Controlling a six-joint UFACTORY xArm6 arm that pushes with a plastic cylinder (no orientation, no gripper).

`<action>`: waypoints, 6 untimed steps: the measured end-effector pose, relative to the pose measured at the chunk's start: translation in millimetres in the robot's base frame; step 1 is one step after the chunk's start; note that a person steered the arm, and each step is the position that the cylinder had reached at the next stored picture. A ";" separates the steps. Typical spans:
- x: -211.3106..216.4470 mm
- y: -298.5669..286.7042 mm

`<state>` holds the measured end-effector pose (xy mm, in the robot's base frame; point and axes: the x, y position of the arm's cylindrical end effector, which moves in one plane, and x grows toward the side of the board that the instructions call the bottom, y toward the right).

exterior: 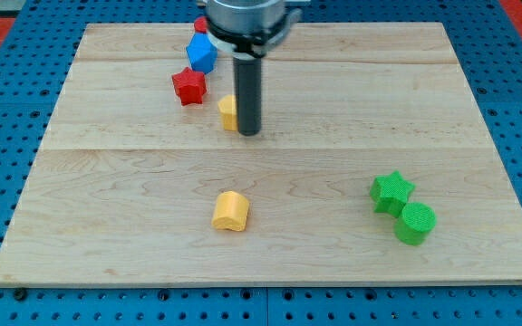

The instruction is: Push the yellow hexagon top left to the yellow heart

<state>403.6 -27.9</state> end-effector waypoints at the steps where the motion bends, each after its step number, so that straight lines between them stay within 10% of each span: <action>1: -0.7 12.8; 6: 24.8 -6.2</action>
